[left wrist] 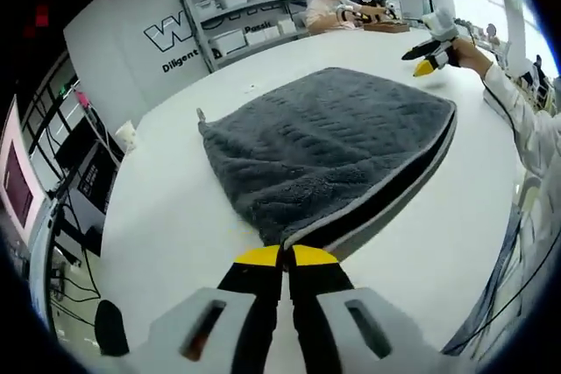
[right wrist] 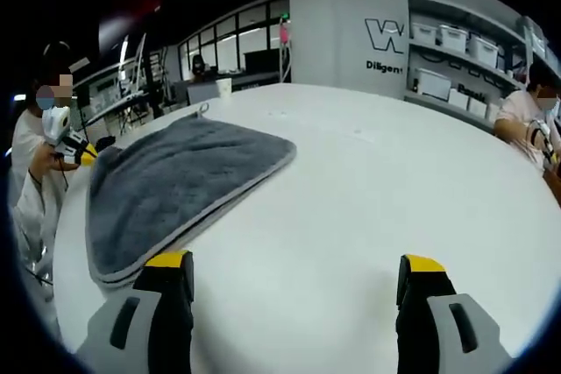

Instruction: Open the folded towel by lifting each exposed corner and separating the folded layers until the towel lies flat within the target outline without major curled edges

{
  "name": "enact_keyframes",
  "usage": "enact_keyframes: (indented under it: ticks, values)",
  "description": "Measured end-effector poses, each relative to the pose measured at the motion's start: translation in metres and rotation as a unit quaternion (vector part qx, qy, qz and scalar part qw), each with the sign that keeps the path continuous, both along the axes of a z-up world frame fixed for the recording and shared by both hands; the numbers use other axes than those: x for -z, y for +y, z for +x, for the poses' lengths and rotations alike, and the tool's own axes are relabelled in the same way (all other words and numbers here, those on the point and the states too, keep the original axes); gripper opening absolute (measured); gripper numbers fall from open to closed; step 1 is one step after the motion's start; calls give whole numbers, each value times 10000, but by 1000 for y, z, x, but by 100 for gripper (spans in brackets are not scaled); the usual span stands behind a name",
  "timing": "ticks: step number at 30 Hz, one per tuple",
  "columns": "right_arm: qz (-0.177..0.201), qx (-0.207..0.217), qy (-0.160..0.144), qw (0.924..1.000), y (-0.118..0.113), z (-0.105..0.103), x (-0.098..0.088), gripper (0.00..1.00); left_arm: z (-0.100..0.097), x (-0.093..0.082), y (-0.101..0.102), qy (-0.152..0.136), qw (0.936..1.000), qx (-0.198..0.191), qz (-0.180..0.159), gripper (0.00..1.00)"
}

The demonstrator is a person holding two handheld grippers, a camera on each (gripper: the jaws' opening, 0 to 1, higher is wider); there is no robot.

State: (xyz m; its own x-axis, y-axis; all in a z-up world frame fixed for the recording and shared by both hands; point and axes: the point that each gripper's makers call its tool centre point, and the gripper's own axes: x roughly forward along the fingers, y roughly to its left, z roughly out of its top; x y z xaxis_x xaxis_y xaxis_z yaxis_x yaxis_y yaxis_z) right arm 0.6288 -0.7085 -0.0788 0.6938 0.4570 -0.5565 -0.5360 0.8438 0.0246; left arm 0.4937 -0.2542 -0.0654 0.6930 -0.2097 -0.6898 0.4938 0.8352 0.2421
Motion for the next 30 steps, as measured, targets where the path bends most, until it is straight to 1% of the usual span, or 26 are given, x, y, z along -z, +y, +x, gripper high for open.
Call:
enact_keyframes:
  ticks: [2, 3, 5, 9, 12, 18, 22, 24, 25, 27, 29, 30]
  values:
    - [-10, -19, 8, 10000, 1, 0, 0, 96, -5, 5, 2, 121, 9999, -28, 65, 1]
    - [-16, -23, 11, 10000, 1, 0, 1, 96, -9, 9, 3, 226, 9997, -21, 96, 1]
    - [-28, -31, 19, 10000, 1, 0, 1, 96, -13, 13, 3, 332, 9994, -7, 93, 1]
    - [-50, -52, 38, 10000, 2, -1, 2, 96, -14, 16, 5, 423, 9991, -40, 91, 1]
    - [-51, -67, 31, 10000, 3, -2, 2, 97, -15, 20, 5, 528, 9984, 10, 186, 1]
    - [-46, -52, 42, 10000, 1, -2, 2, 97, -16, 20, 5, 573, 9982, 26, 192, 1]
    - [-26, -56, 19, 10000, 1, -3, 0, 97, -17, 18, 4, 500, 9984, 89, 239, 4]
    - [-20, -58, 22, 10000, 2, -3, 0, 97, -18, 16, 1, 451, 9986, 92, 247, 9]
    - [-21, -65, 23, 10000, 2, -3, 0, 97, -19, 15, -2, 463, 9987, 119, 177, 13]
    - [-27, -83, 18, 10000, 3, -4, 0, 97, -24, 13, -13, 550, 9982, 221, -108, 26]
    - [-31, -93, 25, 9999, 3, -4, 0, 97, -23, 8, -17, 497, 9982, 228, -250, 40]
    - [-41, -96, 26, 9999, 3, -4, 0, 97, -22, 4, -20, 478, 9981, 235, -324, 44]
